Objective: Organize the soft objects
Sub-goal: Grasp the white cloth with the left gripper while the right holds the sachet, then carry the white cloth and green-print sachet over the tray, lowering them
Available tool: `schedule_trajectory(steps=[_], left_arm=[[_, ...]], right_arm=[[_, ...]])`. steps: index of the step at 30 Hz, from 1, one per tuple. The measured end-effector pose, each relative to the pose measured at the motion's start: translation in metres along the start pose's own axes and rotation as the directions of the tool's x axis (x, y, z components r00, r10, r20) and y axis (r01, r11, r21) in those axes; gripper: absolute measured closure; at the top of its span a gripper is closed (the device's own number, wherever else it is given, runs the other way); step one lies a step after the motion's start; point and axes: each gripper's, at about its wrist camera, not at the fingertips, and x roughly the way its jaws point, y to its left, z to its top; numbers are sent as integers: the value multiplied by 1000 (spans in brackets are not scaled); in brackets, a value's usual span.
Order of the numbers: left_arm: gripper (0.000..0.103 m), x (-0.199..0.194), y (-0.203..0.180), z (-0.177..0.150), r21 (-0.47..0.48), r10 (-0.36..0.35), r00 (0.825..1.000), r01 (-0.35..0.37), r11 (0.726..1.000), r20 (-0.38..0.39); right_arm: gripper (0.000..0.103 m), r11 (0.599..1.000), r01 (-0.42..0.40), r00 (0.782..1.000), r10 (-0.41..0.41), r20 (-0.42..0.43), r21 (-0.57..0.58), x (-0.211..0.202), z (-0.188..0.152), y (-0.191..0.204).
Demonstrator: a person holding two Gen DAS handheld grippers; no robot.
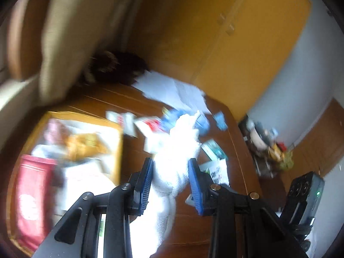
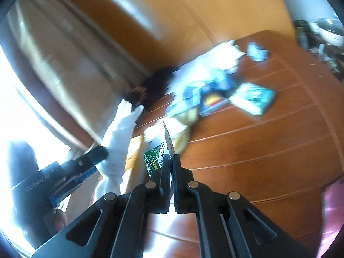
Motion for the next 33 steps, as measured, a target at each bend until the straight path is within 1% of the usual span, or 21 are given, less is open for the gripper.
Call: schedule_trajectory(steps=[2,5,8,12,14,17,22,25,26,27,28,29,30,31,33], left_arm=[[69,-14,21,6,-38,35,999,-33,999,38],[69,-21,48,13,-81,95,993,-90,993,65],[69,-14,78,21,-129,158,986,-150,980,56],[69,6,108,28,-178,183,983,-177,968,20],[69,17,118,32,-186,200,980,-196,963,6],[69,29,124,34,-201,217,976,-215,956,-13],[69,47,137,38,-232,279,960,-279,932,-37],[67,53,145,32,-264,281,959,-282,922,-44],[64,54,148,32,-273,275,960,-277,921,-45],[63,52,148,30,-281,266,963,-267,922,-43],[55,50,149,29,-290,254,966,-254,923,-38],[42,44,148,28,-299,243,970,-240,924,-25],[37,39,146,27,-303,232,973,-223,927,-6],[32,32,143,26,-304,217,976,-202,931,17],[31,19,131,21,-274,192,980,-169,947,59]], right_arm=[[101,999,-39,999,39,-35,-18,14,1,18],[101,995,-84,991,79,-105,-50,44,0,44],[101,993,-99,982,87,-168,-63,77,-5,64],[101,991,-132,962,122,-245,-25,119,-8,77],[101,992,-127,960,116,-254,-28,132,-9,82],[101,995,-96,964,83,-252,-39,146,-14,87],[99,996,-78,958,64,-279,-40,164,-22,86],[98,997,-70,961,58,-272,-36,165,-23,84],[98,997,-68,961,53,-272,-45,165,-22,84],[93,996,-71,961,53,-271,-58,165,-23,86],[90,995,-81,960,61,-273,-65,164,-23,87],[79,992,-101,957,77,-278,-72,162,-24,88],[69,989,-131,952,105,-286,-74,160,-24,90],[63,986,-153,951,129,-282,-67,156,-23,90],[41,983,-175,962,160,-221,-51,138,-19,86]])
